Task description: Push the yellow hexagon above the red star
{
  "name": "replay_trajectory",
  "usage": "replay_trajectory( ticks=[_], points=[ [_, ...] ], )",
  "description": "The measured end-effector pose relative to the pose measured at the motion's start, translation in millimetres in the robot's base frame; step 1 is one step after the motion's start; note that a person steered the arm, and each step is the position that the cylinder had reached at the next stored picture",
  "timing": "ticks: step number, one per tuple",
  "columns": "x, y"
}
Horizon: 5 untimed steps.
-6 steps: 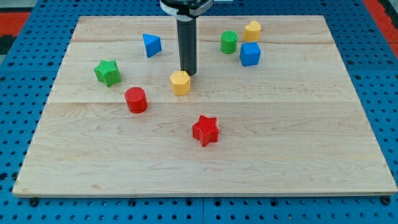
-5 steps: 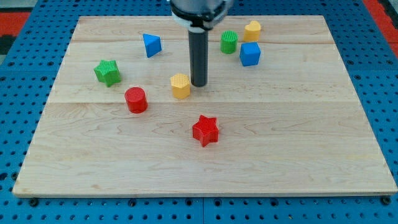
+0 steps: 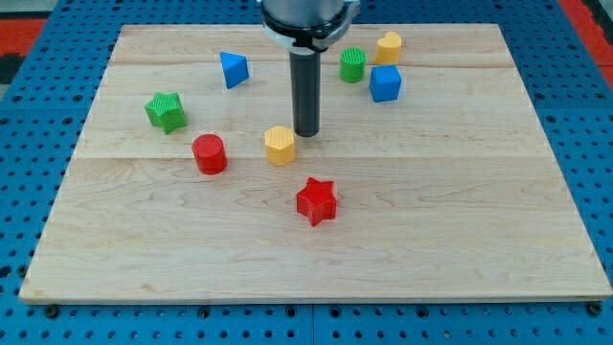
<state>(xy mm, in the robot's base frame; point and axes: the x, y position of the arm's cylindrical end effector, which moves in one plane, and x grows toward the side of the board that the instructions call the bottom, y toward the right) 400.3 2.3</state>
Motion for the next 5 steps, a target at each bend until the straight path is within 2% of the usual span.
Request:
replay_trajectory(
  ticks=[1,2,3,4,5],
  points=[
    [16.1,17.1],
    [-1.0,7.7],
    [-12.5,-63.6],
    [26.9,-60.8],
    [9.8,-41.9]
  ],
)
